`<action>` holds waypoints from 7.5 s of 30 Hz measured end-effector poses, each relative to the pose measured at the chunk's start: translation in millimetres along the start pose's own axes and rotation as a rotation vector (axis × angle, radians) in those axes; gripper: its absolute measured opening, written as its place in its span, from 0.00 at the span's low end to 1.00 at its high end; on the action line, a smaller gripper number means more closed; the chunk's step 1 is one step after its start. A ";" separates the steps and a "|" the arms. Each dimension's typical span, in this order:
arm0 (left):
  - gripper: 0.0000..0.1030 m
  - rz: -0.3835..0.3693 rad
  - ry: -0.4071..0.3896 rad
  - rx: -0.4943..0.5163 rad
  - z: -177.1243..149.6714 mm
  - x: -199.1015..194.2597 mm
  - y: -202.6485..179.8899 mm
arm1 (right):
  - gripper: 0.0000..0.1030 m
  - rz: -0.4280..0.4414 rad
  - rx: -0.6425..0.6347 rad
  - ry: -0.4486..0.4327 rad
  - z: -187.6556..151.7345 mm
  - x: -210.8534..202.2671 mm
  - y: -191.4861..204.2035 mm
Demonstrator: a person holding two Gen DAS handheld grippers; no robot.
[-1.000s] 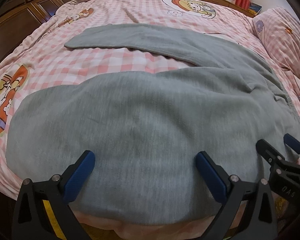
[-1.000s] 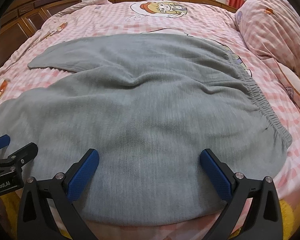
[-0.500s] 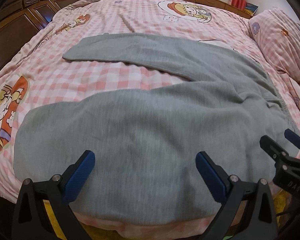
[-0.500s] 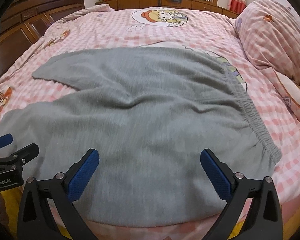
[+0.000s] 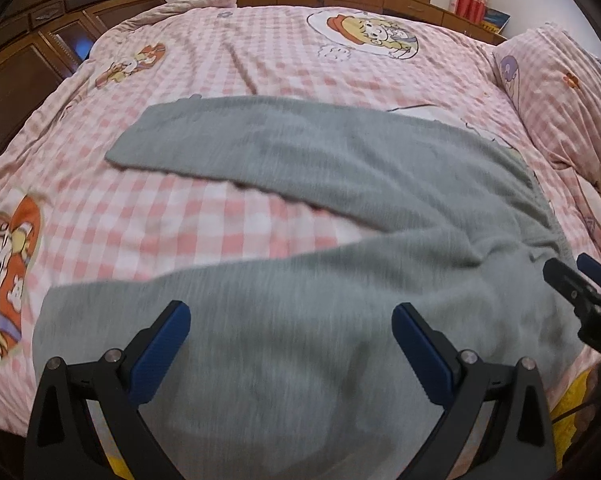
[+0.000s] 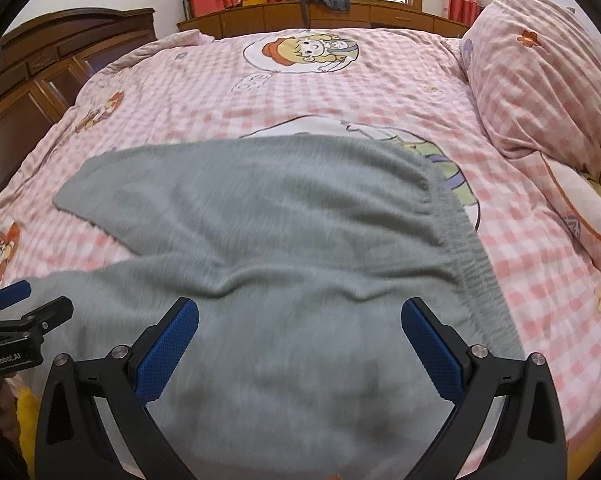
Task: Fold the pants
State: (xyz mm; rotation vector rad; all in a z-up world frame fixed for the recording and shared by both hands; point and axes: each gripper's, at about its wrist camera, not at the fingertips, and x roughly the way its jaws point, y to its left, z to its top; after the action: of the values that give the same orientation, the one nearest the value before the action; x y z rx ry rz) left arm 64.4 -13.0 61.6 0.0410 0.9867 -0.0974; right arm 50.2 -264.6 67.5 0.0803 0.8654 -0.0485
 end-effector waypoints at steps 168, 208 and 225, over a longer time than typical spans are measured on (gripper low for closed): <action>0.49 -0.316 0.123 -0.197 -73.1 -13.6 49.0 | 0.56 0.075 0.279 0.151 -94.1 -58.4 -88.2; 0.07 -0.272 0.037 -0.212 -58.1 -53.7 51.6 | 0.17 0.055 0.302 0.190 -48.2 -45.1 -142.7; 0.07 -0.228 0.173 -0.151 -100.2 -25.4 30.6 | 0.16 0.006 0.276 0.148 -75.8 -25.8 -160.7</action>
State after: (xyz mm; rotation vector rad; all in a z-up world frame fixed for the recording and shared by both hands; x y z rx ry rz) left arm -29.8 26.9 27.3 -0.2046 1.1665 -0.2307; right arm -36.1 -417.5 30.1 0.3488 1.0020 -0.1586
